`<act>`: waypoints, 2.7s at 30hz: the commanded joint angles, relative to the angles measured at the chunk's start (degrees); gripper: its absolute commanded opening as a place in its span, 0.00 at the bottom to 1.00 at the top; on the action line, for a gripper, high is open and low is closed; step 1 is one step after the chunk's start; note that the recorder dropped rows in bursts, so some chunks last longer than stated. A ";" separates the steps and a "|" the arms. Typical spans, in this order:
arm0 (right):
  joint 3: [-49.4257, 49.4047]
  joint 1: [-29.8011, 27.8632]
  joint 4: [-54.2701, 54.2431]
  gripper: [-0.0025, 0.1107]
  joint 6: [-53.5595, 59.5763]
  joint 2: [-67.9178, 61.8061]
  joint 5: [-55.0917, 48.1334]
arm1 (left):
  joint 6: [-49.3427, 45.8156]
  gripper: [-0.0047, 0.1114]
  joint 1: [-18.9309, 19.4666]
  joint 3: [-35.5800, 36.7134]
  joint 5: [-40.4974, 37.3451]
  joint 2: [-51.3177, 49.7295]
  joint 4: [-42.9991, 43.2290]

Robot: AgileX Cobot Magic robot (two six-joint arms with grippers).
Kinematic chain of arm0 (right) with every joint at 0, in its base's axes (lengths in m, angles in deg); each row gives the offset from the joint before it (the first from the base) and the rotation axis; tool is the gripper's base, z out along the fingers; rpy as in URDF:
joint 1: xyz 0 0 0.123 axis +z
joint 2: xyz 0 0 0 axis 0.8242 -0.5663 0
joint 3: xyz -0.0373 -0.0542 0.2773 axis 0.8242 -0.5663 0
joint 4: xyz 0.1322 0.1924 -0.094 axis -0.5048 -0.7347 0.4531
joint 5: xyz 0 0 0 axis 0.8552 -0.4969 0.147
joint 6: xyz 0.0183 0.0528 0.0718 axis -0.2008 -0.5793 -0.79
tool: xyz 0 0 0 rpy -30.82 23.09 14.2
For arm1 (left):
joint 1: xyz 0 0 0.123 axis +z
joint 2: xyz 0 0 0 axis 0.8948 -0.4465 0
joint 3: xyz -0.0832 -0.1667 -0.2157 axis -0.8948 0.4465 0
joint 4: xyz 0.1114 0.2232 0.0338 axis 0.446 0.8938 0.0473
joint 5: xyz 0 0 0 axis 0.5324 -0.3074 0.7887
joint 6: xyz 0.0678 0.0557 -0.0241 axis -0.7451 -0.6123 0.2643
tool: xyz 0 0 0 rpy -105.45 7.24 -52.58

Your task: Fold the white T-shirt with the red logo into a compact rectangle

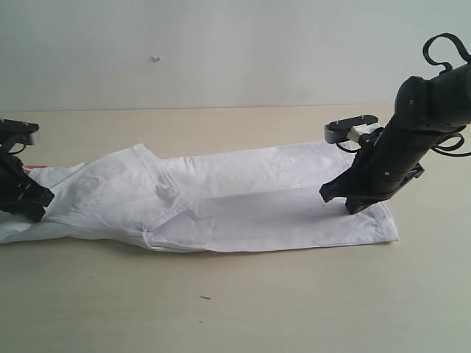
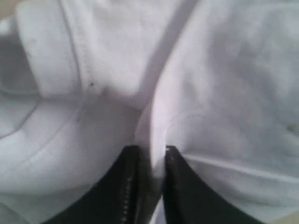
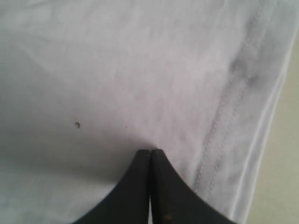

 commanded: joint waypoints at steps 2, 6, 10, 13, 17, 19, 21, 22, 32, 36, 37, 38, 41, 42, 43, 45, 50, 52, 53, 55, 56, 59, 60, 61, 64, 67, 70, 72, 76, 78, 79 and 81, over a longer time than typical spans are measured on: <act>-0.40 -0.15 -0.26 0.02 0.45 0.20 0.52 | 0.17 0.04 0.08 -0.18 -5.61 -0.08 1.81; -0.40 -0.15 -1.20 0.02 0.49 0.20 0.51 | 0.17 0.04 0.17 -0.18 -8.67 1.26 4.08; -0.40 -0.15 -1.24 0.02 0.49 0.20 0.63 | -0.11 0.04 0.17 -0.18 -9.97 4.42 5.15; -0.40 -0.15 -1.28 0.02 0.49 0.20 0.74 | -3.26 0.04 0.17 -0.18 -12.61 6.77 5.14; -0.40 -0.15 -1.43 0.02 0.49 0.20 0.72 | -5.27 0.04 0.17 -0.18 -18.79 7.99 5.37; -0.40 -0.15 -2.30 0.02 0.59 0.20 0.72 | -5.27 0.06 0.17 -0.18 -21.83 7.99 6.44; -0.40 -0.15 -2.53 0.02 0.59 0.20 0.49 | -5.27 0.12 0.17 -0.18 -23.41 7.99 6.57; -0.40 -0.15 -2.67 0.02 0.59 0.20 0.49 | -5.27 0.17 0.17 -0.18 -23.84 8.05 6.57; -0.40 -0.15 -2.79 0.02 0.78 0.20 0.92 | -5.27 0.59 0.17 -0.18 -19.10 8.83 5.16; -0.40 -0.15 -4.99 0.02 2.83 0.20 1.13 | -8.81 0.51 0.06 -0.18 -11.25 10.31 -7.22; -0.40 -0.15 -5.57 0.02 3.39 0.20 1.24 | -12.23 0.45 0.06 -0.18 -11.13 10.31 -12.54; -0.40 -0.15 -5.99 0.02 3.75 0.20 1.24 | -15.16 0.39 -0.04 -0.18 -12.03 10.31 -17.76; -0.40 -0.15 -6.14 0.02 4.06 0.20 1.38 | -26.26 0.14 -1.76 0.85 -15.93 8.75 -27.56; -0.30 -0.15 -6.14 0.02 4.06 0.20 1.52 | -28.71 0.05 -2.83 1.32 -16.28 7.97 -27.85; -0.03 -0.15 -6.03 0.02 4.06 0.20 1.53 | -29.44 0.04 -3.98 1.82 -15.80 7.05 -26.85; 0.80 -0.15 -5.80 0.02 4.06 0.20 0.94 | -27.18 0.04 -5.97 2.54 -13.05 5.23 -23.79; 2.42 -0.15 -5.67 0.02 4.06 1.46 -0.66 | -13.60 0.04 -9.83 2.75 -11.70 -0.35 -2.31; 2.42 -0.15 -5.67 0.02 4.06 2.03 -0.01 | -6.42 0.04 -10.02 2.75 -10.92 -1.41 5.95; 2.42 -0.15 -5.67 0.02 4.06 2.28 -0.12 | -1.96 0.04 -10.02 2.75 -9.85 -1.67 10.46; 2.32 -0.15 -5.43 0.02 3.65 1.89 -1.00 | 2.87 0.04 -9.34 2.67 -8.17 -1.54 14.95; 2.32 -0.15 -5.40 0.02 3.56 1.53 -2.11 | 6.43 0.04 -9.07 2.52 -7.19 -1.29 17.35; 2.32 -0.15 -5.40 0.02 3.56 0.42 -4.93 | 19.17 0.04 -8.56 2.52 -3.38 0.24 27.71; 2.32 -0.15 -5.93 0.02 3.44 0.31 -5.36 | 21.28 0.04 -8.56 2.52 -2.80 0.77 29.16; 2.32 -0.15 -6.73 0.02 3.44 0.31 -5.53 | 22.98 0.04 -8.56 2.52 -1.64 1.60 30.08; 2.32 -0.15 -7.21 0.02 3.56 0.31 -5.57 | 24.24 0.04 -8.66 2.52 2.59 5.02 28.26; 2.32 -0.15 -10.50 0.02 6.13 0.31 -4.24 | 22.35 0.04 -8.66 2.52 6.43 7.37 23.73; 2.32 -0.15 -18.72 0.02 12.66 1.55 -3.34 | 22.73 0.04 -7.98 2.52 8.82 8.47 23.37; 2.32 1.28 -19.07 0.02 13.04 1.80 -2.28 | 22.73 0.04 -7.29 2.52 8.92 7.95 23.09; 2.32 6.77 -13.72 0.02 10.57 1.42 -0.93 | 22.96 0.04 -5.79 2.52 8.92 7.71 22.64; 2.32 8.09 -9.41 0.02 6.22 1.42 -1.62 | 23.34 0.04 -3.88 2.95 8.58 7.48 22.64; 2.32 8.34 -8.18 0.02 4.98 1.40 -2.24 | 24.51 0.04 -2.80 3.34 8.89 7.35 22.64; 2.32 8.51 -5.90 0.02 3.15 1.18 -3.24 | 28.20 0.04 0.50 4.10 9.87 6.98 22.64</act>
